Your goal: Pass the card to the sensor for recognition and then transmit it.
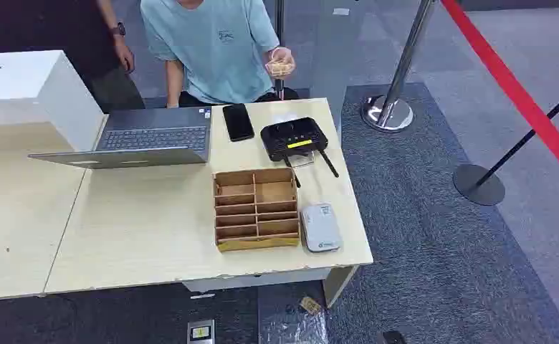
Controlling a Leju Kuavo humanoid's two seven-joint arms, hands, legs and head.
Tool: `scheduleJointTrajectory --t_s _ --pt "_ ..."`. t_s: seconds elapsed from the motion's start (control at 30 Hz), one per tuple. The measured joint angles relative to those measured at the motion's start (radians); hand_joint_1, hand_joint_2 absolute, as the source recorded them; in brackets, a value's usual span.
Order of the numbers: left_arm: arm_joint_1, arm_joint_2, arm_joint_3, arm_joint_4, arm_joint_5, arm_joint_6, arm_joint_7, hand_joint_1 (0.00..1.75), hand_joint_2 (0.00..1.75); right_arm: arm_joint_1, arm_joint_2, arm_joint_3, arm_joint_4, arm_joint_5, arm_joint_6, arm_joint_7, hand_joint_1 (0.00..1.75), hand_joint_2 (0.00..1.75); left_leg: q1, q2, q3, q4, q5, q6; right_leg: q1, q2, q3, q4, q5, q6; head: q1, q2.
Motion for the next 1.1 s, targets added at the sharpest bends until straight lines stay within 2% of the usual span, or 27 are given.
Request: scheduleJointTrajectory --t_s 0.13,0.27,0.33,0.43,0.5,0.6,0.83,0.9,0.97,1.03,1.07,1.1 --pt "0.000 0.000 0.000 0.000 0.000 0.000 0.000 0.00 1.75 0.000 -0.023 -0.001 0.000 -0.056 -0.109 -0.010 0.00 1.75 0.000 0.000 0.000 0.000 0.000 0.000 0.000 0.000 0.000 0.000 0.000 0.000 0.000 0.000" --pt "0.000 0.000 -0.001 0.000 0.000 -0.004 0.000 0.00 1.75 -0.002 -0.063 -0.013 -0.001 -0.135 -0.162 -0.079 0.00 1.75 -0.001 0.000 0.000 0.000 0.000 0.000 -0.001 0.000 0.000 0.000 0.000 0.001 0.000 0.000" --pt "0.000 0.000 -0.001 0.000 0.000 -0.006 -0.005 0.00 1.75 -0.003 -0.094 -0.027 -0.002 -0.176 -0.211 -0.115 0.00 1.75 -0.002 0.000 0.000 0.000 0.000 0.000 -0.002 0.000 0.000 0.000 0.000 0.001 0.000 0.000" --pt "0.000 0.000 -0.002 0.000 -0.002 -0.012 -0.007 0.00 1.75 -0.005 -0.140 -0.053 -0.007 -0.201 -0.275 -0.122 0.00 1.75 -0.002 0.000 0.000 0.000 0.000 0.000 -0.002 0.000 0.000 0.000 0.000 0.001 0.000 0.000" --pt "0.000 0.000 -0.002 0.000 -0.005 -0.014 -0.008 0.00 1.75 -0.006 -0.170 -0.065 -0.010 -0.186 -0.295 -0.120 0.00 1.75 -0.002 0.000 0.000 0.000 0.000 0.000 -0.002 0.000 0.000 0.000 0.001 0.001 0.000 0.000" --pt "0.000 0.000 -0.002 0.000 -0.006 -0.015 -0.008 0.00 1.75 -0.009 -0.215 -0.112 -0.010 -0.082 -0.317 -0.120 0.00 1.75 -0.003 0.000 0.000 0.000 0.000 0.000 -0.003 0.000 0.000 0.000 0.001 0.001 0.000 0.000" --pt "0.000 0.000 -0.008 0.000 -0.006 -0.015 -0.008 0.00 1.75 -0.011 -0.267 -0.194 -0.010 -0.058 -0.320 -0.118 0.00 1.75 -0.003 0.000 0.000 0.000 0.000 0.000 -0.003 0.000 0.001 0.000 0.001 0.001 0.000 0.000" --pt "0.000 0.000 -0.010 0.000 -0.006 -0.015 -0.008 0.00 1.75 -0.008 -0.269 -0.224 -0.020 0.061 -0.320 -0.075 0.00 1.75 -0.002 -0.001 0.000 0.000 0.000 0.000 -0.002 0.000 0.001 0.000 0.001 0.001 0.000 0.000" --pt "0.000 0.000 -0.015 0.000 -0.006 -0.017 -0.008 0.00 1.75 -0.007 -0.256 -0.332 -0.066 0.353 -0.320 -0.053 0.00 1.75 -0.002 0.000 -0.001 0.000 0.000 0.000 -0.002 0.000 0.001 0.001 0.001 0.001 0.000 0.000" --pt "-0.001 0.001 -0.017 0.000 -0.006 -0.020 -0.004 0.00 1.75 -0.021 -0.248 -0.444 -0.094 0.563 -0.321 -0.064 0.00 1.75 -0.003 0.000 0.000 0.001 0.001 0.001 -0.003 0.000 0.001 0.001 0.001 0.001 0.000 0.000" --pt "-0.001 0.001 -0.018 0.000 -0.006 -0.023 -0.003 0.00 1.75 -0.031 -0.248 -0.496 -0.108 0.603 -0.321 -0.078 0.00 1.75 -0.003 -0.001 0.000 0.001 0.001 0.001 -0.003 -0.001 0.001 0.000 0.001 0.002 0.000 0.000" --pt "0.000 0.001 -0.019 0.000 -0.006 -0.026 0.000 0.00 1.75 -0.044 -0.248 -0.556 -0.125 0.592 -0.321 -0.094 0.00 1.75 -0.003 -0.001 0.000 0.001 0.001 0.001 -0.003 -0.001 0.001 0.000 0.001 0.002 0.000 0.000"
